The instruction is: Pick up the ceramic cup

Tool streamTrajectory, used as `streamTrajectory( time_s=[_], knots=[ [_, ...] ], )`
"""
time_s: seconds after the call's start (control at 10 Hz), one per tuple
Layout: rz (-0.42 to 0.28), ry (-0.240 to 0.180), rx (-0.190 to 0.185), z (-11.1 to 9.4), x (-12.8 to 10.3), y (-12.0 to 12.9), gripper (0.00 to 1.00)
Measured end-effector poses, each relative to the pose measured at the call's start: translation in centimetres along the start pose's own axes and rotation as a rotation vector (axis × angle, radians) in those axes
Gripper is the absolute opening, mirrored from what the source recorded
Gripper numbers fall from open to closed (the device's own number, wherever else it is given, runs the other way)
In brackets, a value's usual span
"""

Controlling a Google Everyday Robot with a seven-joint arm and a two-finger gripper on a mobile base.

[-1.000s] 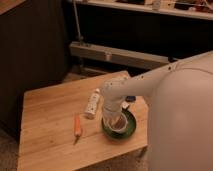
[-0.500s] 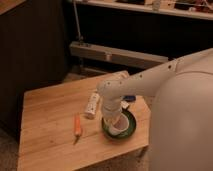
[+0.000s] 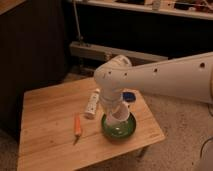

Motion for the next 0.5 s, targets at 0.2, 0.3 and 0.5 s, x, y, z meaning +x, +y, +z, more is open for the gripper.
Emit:
streamTrajectory(
  time_s=[0.2,0.3,0.5],
  knots=[
    [-0.040,-0.017,-0.064,-1.0,-0.5,1.2,0.00],
    [-0.070,-0.025,-0.159,-0.7,-0.8,2.0,0.00],
    [-0.155,-0.030,-0.381,0.7,-1.5,4.2,0.00]
  ],
)
